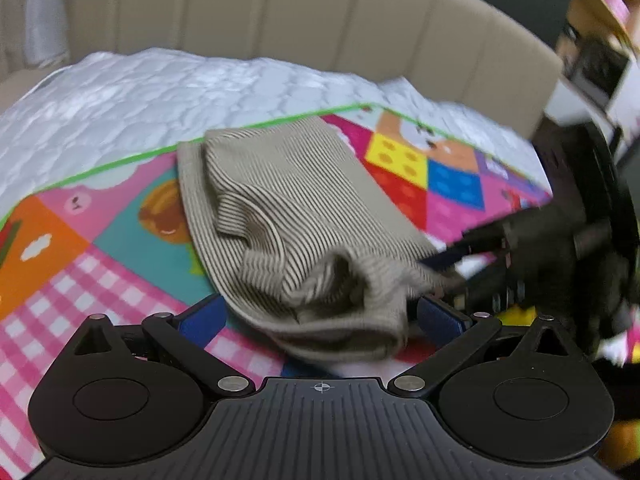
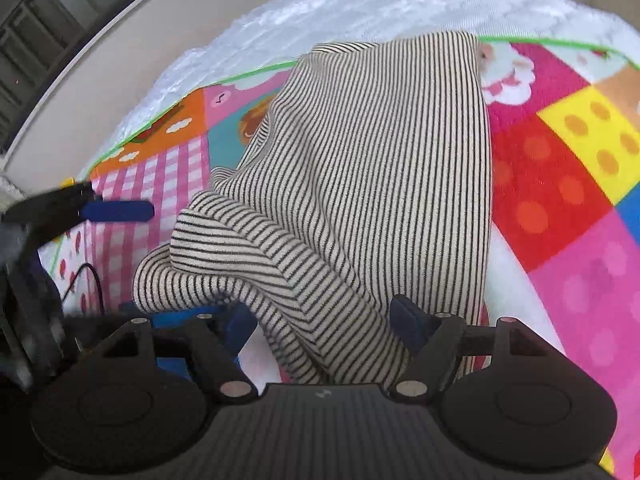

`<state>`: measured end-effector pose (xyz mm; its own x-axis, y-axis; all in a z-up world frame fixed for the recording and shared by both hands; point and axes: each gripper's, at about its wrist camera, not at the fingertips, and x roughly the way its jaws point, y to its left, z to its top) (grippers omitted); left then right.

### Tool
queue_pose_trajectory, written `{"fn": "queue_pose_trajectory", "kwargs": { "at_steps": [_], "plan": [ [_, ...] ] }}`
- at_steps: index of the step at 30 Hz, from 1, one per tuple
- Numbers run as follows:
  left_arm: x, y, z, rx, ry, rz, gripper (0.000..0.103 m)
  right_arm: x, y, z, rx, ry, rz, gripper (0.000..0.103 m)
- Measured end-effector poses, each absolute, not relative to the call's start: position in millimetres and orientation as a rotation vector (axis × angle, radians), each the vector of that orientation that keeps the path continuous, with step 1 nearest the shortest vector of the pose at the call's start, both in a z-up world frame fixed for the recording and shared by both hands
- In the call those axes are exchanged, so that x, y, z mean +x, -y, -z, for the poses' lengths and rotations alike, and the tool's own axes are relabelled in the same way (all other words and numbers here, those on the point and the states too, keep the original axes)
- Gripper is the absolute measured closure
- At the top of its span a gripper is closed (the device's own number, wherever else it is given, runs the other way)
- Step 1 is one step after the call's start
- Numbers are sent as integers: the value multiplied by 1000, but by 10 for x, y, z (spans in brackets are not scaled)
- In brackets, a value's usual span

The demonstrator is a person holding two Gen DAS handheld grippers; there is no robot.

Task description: Fold clothes

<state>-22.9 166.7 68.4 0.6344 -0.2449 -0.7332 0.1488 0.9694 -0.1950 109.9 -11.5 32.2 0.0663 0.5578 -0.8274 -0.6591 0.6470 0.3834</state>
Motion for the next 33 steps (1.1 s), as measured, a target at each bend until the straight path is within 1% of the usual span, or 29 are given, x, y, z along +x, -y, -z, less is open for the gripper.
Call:
{"fn": "queue_pose_trajectory", "kwargs": {
  "at_steps": [2,4,5,6,7,8,11,13,15,16,17,18,20,24,25,28,30,32,33],
  "plan": [
    [-245,-1596,-630,-65,-866,242,0,1123,109,-324,-84,-1208,-909,30],
    [-216,-1544,-537,-25,-889,226,0,976,85,-369,-174,-1130,-930,29],
    [-201,-1518,-490,-5,-901,217,0,825,69,-401,-260,-1057,-953,25],
    [-187,-1493,-444,15,-912,209,0,666,52,-435,-352,-980,-976,24],
    [-162,-1506,-403,21,-925,183,0,504,36,-418,-454,-886,-991,20],
    [-133,-1537,-366,20,-939,149,0,341,20,-392,-557,-788,-1002,19],
    [-72,-1653,-329,-23,-956,80,0,-58,-32,-224,-805,-531,-1034,19],
    [-64,-1704,-362,-69,-945,80,0,-195,-88,-76,-888,-441,-1034,19],
    [-51,-1728,-366,-99,-942,85,0,-233,-126,-11,-933,-405,-1012,32],
    [-51,-1754,-371,-119,-944,91,0,-220,-126,-20,-938,-405,-1000,55],
    [-55,-1787,-379,-143,-947,98,0,-185,-130,-54,-948,-414,-994,65],
    [-60,-1821,-387,-166,-950,105,0,-145,-135,-92,-959,-425,-988,66],
    [-84,-1909,-445,-238,-935,129,0,-134,-125,-168,-988,-427,-997,71],
    [-61,-2162,-693,-457,-791,178,0,-349,-145,-159,-1132,-395,-1065,74],
    [17,-2176,-721,-448,-775,158,0,-425,-148,-139,-1176,-386,-1089,75],
    [390,-2115,-625,-289,-789,70,0,-549,-120,-210,-1244,-404,-1138,76],
    [574,-2162,-389,-259,-868,11,0,-557,-81,-324,-1258,-441,-1152,77],
    [596,-2257,-136,-222,-940,-31,0,-538,-61,-465,-1281,-457,-1167,77],
    [560,-2263,-81,-184,-945,-19,0,-509,-64,-554,-1299,-451,-1176,77]
  ]
}}
